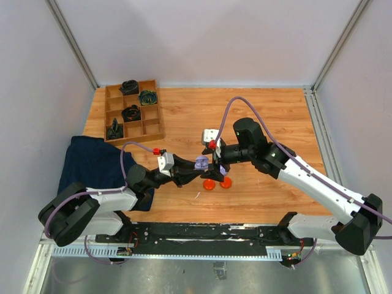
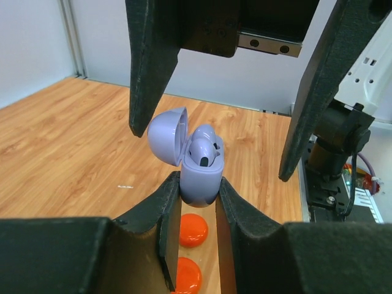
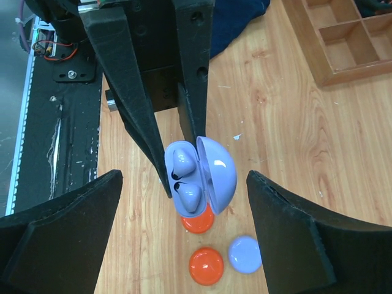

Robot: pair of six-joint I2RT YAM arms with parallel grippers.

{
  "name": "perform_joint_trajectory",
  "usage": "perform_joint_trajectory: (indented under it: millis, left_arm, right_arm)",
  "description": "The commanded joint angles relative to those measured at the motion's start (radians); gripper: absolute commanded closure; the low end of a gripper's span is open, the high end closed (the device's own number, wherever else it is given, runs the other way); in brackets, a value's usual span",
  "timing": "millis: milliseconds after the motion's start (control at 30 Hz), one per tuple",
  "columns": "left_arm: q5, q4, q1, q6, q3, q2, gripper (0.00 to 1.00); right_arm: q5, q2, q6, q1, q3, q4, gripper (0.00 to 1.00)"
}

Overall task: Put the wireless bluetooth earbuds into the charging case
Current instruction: Close the charging case, then place the charging case at the center of the board.

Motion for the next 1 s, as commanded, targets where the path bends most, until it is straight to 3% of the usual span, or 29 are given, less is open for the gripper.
perform_joint_trajectory:
  millis: [0,300,667,800,967]
  left_arm:
    - [-0.018,0.03,0.006,-0.032,0.027,0.016,1.0]
    - [-0.074,0.022,0.006,-0.106,0.037,0.053,1.0]
    - [-0.096,-0.066,0.006,-0.161,0.037,0.048,0.98]
    - [-0.135,-0.255,0.006,-0.2,0.051,-0.003,0.97]
    - [-0.244,-0.66,0.006,-0.253,0.143,-0.066,0.95]
  right_arm:
    - [-0.084,0.003,-0.028,-0.011,0.036,-0.029,0.17]
    - [-0.108,-0.025,-0.035,-0.012,0.024,-0.066,0.2]
    - [0.016,-0.094,-0.011,-0.012,-0.007,-0.071,0.19]
    - [0.199,-0.134,0.047,-0.011,-0.038,-0.071,0.18]
    - [0.411,-0.198,0.144,-0.011,-0.102,-0.063,0.17]
